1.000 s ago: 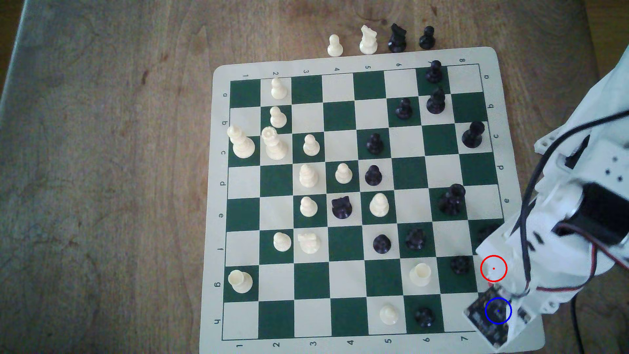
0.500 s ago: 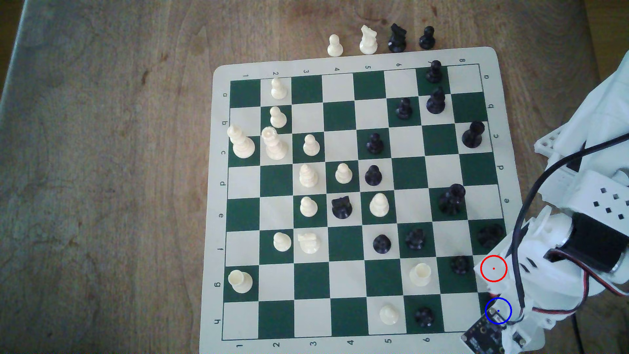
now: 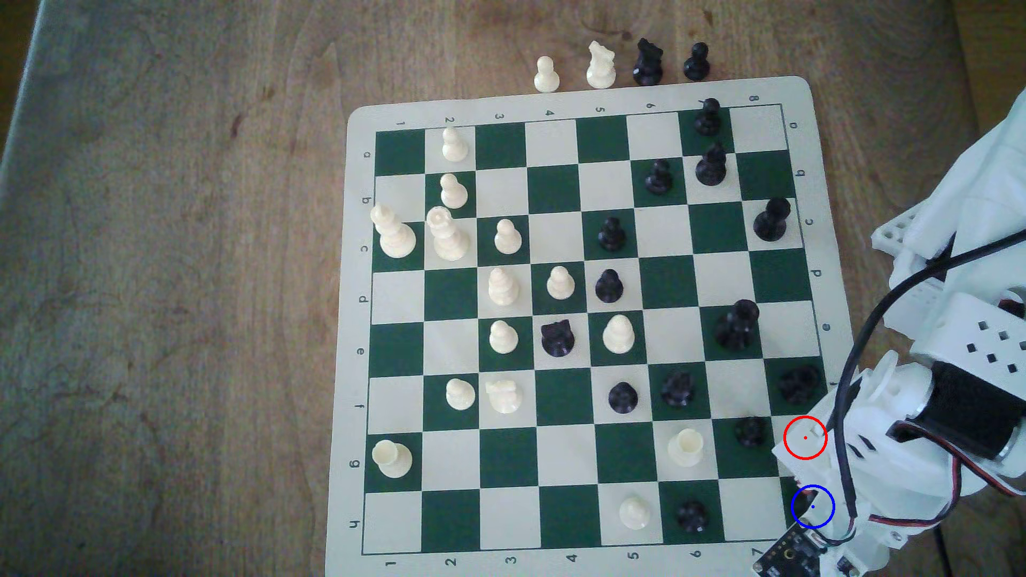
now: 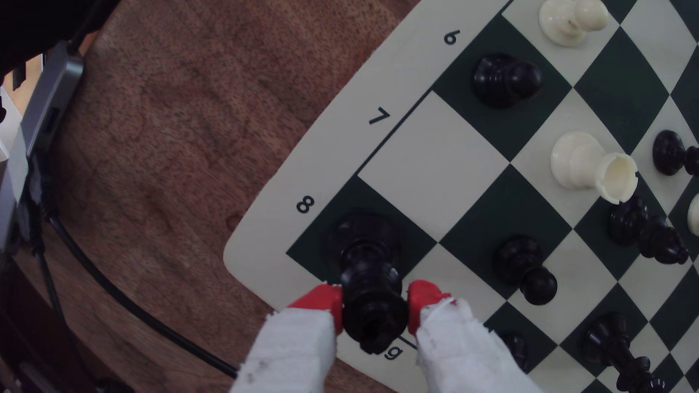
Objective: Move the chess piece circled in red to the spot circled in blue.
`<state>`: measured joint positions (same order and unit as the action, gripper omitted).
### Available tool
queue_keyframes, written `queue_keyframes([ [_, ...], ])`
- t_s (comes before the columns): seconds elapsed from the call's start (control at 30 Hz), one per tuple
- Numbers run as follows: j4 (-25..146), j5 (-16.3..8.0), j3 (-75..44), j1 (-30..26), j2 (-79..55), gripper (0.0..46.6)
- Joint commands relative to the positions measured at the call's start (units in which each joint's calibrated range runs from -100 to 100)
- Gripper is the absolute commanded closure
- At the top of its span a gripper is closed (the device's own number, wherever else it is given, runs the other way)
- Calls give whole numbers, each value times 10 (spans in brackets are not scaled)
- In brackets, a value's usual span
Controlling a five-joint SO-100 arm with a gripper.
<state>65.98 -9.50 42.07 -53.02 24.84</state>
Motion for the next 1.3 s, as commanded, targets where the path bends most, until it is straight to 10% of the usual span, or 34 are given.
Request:
queue_keyframes([
  [0.0,5,6,-46,-5,1,437],
  [0.33,1,6,-45,-4,-11,424],
  [0.43,0,3,-43,0,-12,292],
  [0.7,11,-15,-46,10,39,199],
  [1.27,64,-37,113,10,280,207],
])
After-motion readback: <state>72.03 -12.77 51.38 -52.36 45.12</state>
